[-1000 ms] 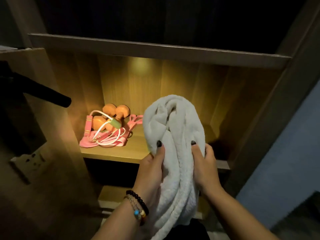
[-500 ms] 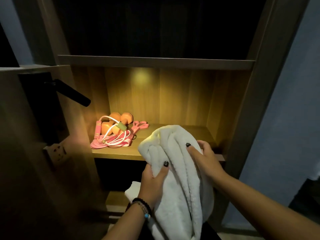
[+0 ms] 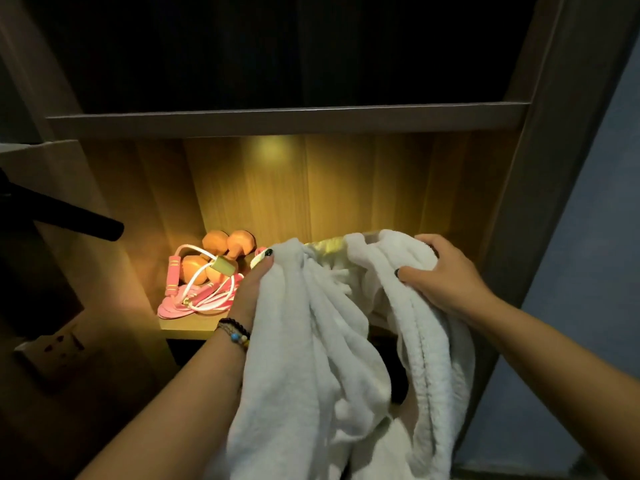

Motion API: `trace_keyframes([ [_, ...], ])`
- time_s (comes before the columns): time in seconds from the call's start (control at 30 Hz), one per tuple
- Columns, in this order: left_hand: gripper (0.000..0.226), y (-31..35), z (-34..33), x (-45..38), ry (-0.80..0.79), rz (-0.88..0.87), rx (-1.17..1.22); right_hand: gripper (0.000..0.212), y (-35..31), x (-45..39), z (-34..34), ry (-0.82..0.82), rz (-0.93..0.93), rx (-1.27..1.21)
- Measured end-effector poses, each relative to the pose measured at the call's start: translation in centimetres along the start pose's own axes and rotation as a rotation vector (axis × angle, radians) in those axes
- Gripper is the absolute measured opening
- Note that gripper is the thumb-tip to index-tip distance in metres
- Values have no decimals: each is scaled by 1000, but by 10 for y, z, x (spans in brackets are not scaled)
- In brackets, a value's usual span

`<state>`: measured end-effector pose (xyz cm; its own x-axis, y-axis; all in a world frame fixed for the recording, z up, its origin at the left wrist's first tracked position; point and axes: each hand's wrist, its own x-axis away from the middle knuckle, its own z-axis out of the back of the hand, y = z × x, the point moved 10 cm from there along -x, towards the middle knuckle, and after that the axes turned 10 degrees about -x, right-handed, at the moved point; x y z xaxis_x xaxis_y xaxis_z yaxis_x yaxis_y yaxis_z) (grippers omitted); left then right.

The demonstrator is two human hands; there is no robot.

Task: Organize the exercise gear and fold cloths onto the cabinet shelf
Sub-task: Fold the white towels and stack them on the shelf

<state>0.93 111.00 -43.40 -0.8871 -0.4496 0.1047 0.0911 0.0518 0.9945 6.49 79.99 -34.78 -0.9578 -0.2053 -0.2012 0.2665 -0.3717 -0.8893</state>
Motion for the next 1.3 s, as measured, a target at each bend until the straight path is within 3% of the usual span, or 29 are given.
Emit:
trace_keyframes([
  [0.17, 55, -19, -28, -52, -28, -3, -157, 66, 46, -48, -13, 62, -54, 18],
  [0.3, 43, -75, -38, -80, 8, 289, -168, 58, 101, -77, -26, 83, -167, 32],
  [0.37, 41, -91, -41, -93, 16, 331, -171, 46, 125, -86, -35, 79, -213, 64],
  [0.57, 21, -69, -60, -126, -26, 115, -154, 23, 157, -97, -54, 27, -257, 276],
  [0.7, 45, -30, -94, -121, -104, -81, -111, 25, 137, -94, -54, 5, -226, 421],
  [0.8, 44, -5, -109, -107, -203, -164, -105, 19, 80, -81, -56, 118, 174, 543],
  [0.87, 33, 10, -104, -97, -255, -221, -148, 42, 54, -64, -75, 36, 431, 484],
  [0.97, 42, 33, -85, -83, -321, -239, -105, 61, 53, -59, -106, -172, 365, 310],
  [1.07, 57, 60, -62, -74, -341, -247, -25, 56, 50, -67, -117, -126, 261, 164],
  [1.17, 45, 71, -55, -63, -406, -200, -29, 29, 22, -76, -117, -1, 270, 55],
  [1.3, 16, 62, -39, -48, -364, -205, -137, 19, -1, -76, -116, 42, 231, -73],
])
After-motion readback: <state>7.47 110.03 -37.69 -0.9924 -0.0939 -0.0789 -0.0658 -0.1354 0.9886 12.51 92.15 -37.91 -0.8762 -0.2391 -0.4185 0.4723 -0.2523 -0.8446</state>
